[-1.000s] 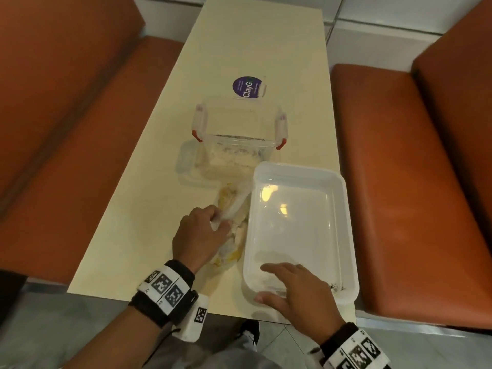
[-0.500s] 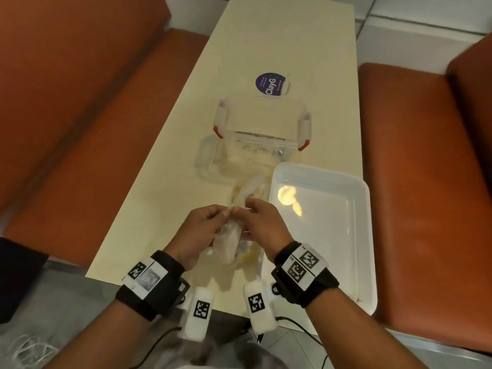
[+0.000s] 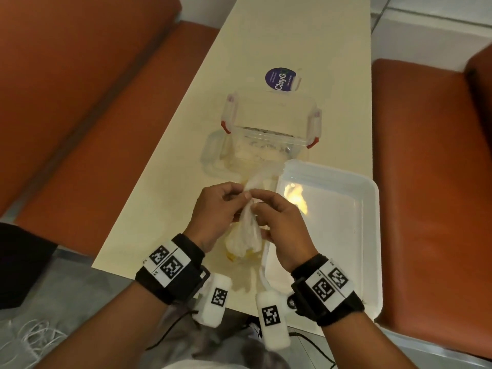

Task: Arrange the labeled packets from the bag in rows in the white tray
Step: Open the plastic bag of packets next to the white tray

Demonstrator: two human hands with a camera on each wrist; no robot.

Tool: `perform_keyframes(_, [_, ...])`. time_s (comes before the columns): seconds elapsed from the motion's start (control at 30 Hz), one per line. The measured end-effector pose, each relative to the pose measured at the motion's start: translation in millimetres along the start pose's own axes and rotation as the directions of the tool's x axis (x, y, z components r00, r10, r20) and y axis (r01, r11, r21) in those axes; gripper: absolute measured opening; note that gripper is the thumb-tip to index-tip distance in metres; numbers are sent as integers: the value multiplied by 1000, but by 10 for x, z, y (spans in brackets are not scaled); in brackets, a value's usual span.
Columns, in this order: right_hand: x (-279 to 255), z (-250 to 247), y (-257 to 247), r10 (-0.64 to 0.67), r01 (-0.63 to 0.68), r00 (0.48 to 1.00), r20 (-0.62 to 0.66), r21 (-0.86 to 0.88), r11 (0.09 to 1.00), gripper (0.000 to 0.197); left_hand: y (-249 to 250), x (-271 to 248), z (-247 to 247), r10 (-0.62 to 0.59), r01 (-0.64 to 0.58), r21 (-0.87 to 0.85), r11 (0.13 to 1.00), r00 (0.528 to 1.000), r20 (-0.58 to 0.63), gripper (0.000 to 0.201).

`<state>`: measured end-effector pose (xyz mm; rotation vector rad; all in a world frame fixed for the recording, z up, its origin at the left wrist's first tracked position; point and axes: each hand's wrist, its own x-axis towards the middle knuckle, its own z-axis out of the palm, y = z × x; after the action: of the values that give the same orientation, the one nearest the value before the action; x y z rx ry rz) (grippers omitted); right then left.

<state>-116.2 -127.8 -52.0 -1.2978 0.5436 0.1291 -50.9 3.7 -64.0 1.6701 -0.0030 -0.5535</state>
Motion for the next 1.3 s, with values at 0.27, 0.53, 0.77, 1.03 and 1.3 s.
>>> perform_keyframes(0.27, [45,-138,-11,120,-118,993,-18,92,989,19,13,-99,-16,-46,50,-61,997,997,61,13])
perform_keyframes(0.53, [117,-101,-30,57,-57,998,0,101,993,13,-12,-135,-57,-83,83,6,997,997,-9,16])
perform_keyframes(0.77, [103,-168,11,5,-7,999,-34,-55,998,5,36,-91,-79,-250,210,-363,908,966,-66,16])
perform_keyframes(1.03, [49,-160,-10,53,-52,998,38,-35,998,27,1,-131,-6,-234,219,-239,946,971,-36,18])
perform_keyframes(1.3, [77,-136,-11,-18,19,999,-28,49,999,27,62,-276,34,30,-37,65,997,994,102,39])
